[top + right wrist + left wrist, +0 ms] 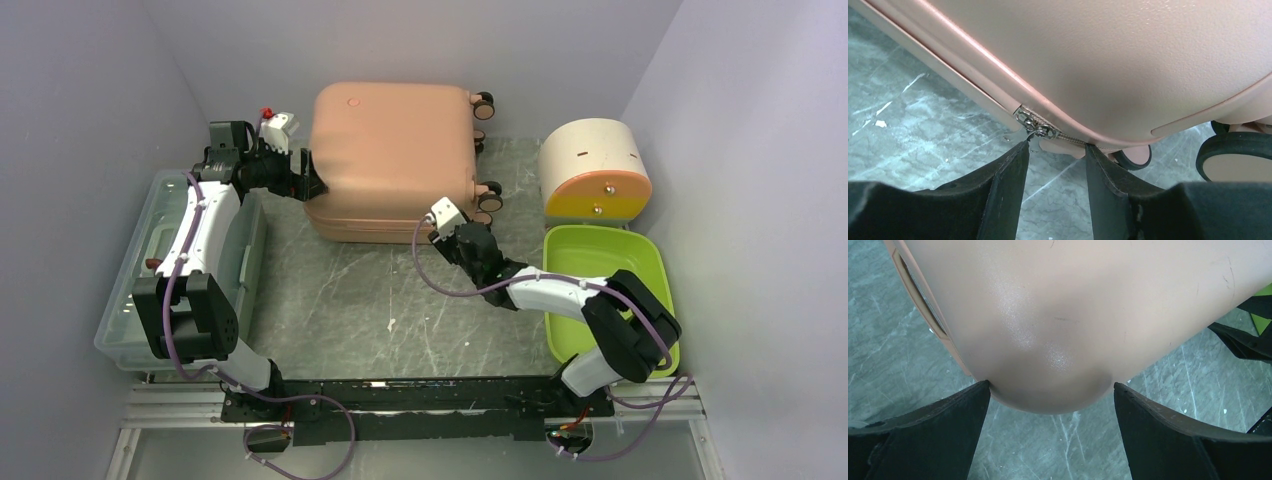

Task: Open, take out, and arrange the luggage
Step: Unzip the zipper of the luggage.

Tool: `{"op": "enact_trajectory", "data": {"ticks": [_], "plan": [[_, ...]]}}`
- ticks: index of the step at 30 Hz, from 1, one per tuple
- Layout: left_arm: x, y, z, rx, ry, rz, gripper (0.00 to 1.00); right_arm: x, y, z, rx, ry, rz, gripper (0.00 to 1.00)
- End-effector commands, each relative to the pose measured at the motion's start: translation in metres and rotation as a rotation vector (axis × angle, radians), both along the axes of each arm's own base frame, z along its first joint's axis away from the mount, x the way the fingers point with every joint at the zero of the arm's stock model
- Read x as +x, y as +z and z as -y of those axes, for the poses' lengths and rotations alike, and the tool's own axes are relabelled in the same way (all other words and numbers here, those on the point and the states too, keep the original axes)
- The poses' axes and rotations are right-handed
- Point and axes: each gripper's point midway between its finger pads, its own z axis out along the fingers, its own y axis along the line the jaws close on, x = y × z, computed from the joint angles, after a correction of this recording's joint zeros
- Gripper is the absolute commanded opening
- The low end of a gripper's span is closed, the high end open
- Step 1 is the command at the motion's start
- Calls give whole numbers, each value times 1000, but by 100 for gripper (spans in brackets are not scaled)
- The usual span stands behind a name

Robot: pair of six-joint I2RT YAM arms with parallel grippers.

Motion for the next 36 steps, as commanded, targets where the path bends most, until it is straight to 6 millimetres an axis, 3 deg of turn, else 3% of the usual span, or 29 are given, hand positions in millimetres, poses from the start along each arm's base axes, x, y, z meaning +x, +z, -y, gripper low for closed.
{"op": "enact_trajectory", "data": {"ticks": [1,12,21,36], "plan": [[-6,17,11,-44,-29,20,99,8,9,-28,135,21,-75,48],[-6,15,12,-49,-29,17,99,5,7,-30,184,-37,-158,46],[-6,15,12,-51,-34,16,99,-17,11,-47,268,37,-297,45],[-8,14,12,-48,-32,17,99,-19,2,-46,264,23,-328,47]]}}
